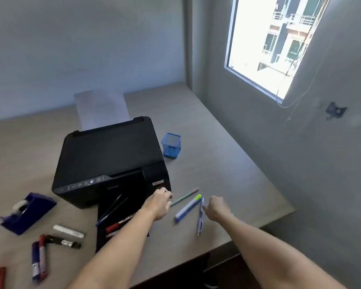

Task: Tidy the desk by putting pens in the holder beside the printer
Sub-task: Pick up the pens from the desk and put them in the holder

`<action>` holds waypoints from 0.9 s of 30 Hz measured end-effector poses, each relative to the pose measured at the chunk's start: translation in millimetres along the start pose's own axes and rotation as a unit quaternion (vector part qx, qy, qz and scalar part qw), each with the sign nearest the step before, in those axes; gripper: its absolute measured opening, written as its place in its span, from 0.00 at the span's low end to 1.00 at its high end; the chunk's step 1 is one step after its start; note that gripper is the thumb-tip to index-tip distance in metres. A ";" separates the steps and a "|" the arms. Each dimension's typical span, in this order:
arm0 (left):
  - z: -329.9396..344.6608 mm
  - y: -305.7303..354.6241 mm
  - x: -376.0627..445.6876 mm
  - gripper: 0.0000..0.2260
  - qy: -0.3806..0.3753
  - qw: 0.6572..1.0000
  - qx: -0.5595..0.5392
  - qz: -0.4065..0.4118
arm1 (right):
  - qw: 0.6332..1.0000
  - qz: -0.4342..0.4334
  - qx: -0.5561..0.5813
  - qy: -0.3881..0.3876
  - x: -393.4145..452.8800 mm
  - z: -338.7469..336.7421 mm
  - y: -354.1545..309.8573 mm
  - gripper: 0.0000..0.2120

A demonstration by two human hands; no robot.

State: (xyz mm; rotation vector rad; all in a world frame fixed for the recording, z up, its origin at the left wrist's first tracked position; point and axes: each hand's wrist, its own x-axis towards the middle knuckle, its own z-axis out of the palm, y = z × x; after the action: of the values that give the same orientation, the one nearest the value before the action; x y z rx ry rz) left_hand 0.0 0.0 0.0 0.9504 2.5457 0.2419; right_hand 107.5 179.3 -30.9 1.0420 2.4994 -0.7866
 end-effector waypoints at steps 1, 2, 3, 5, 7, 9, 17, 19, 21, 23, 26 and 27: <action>3.9 2.7 3.3 0.15 -0.014 1.000 0.007 -0.016 | 1.000 0.003 0.002 -0.012 2.3 7.4 0.5 0.19; 6.3 4.5 7.2 0.15 -0.015 1.000 0.007 -0.025 | 1.000 0.011 0.013 -0.014 2.8 12.0 -0.4 0.20; 10.3 6.7 8.9 0.15 -0.021 0.999 0.011 -0.038 | 0.999 0.011 0.015 -0.028 4.4 17.8 0.0 0.21; 15.7 11.4 14.1 0.16 -0.030 0.998 0.022 -0.051 | 0.999 0.015 0.003 -0.043 3.9 23.4 0.2 0.21; 21.0 17.6 21.0 0.16 -0.034 0.997 0.017 -0.060 | 0.999 0.001 -0.021 -0.040 15.1 25.4 5.0 0.19; 26.2 20.8 30.2 0.17 -0.042 0.997 0.011 -0.064 | 0.999 -0.010 -0.032 -0.041 22.7 24.5 8.4 0.16; 52.1 38.4 71.9 0.18 -0.053 0.995 0.035 -0.075 | 0.999 0.028 0.008 -0.044 46.2 6.8 42.4 0.15; 58.4 42.3 78.5 0.18 -0.059 0.993 0.068 -0.077 | 0.997 0.043 0.043 -0.045 48.8 -2.9 53.7 0.14; 61.8 46.0 86.7 0.20 -0.053 0.990 0.101 -0.082 | 0.995 0.047 0.077 -0.048 53.6 -9.6 63.8 0.11; 65.3 46.4 92.9 0.20 -0.039 0.987 0.125 -0.089 | 0.993 0.044 0.098 -0.049 56.2 -14.3 68.6 0.06; 69.0 45.5 100.5 0.17 -0.031 0.988 0.122 -0.087 | 0.992 0.033 0.111 -0.048 59.5 -18.0 71.4 0.06; 70.6 44.0 102.1 0.16 -0.028 0.989 0.115 -0.087 | 0.992 0.030 0.110 -0.044 60.4 -17.7 71.5 0.06</action>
State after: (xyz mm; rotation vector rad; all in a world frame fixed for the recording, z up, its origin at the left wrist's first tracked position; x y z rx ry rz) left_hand -13.3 101.7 -82.7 0.7944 2.6237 -0.1312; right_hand 116.8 264.7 -72.0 1.1216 2.3367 -1.0853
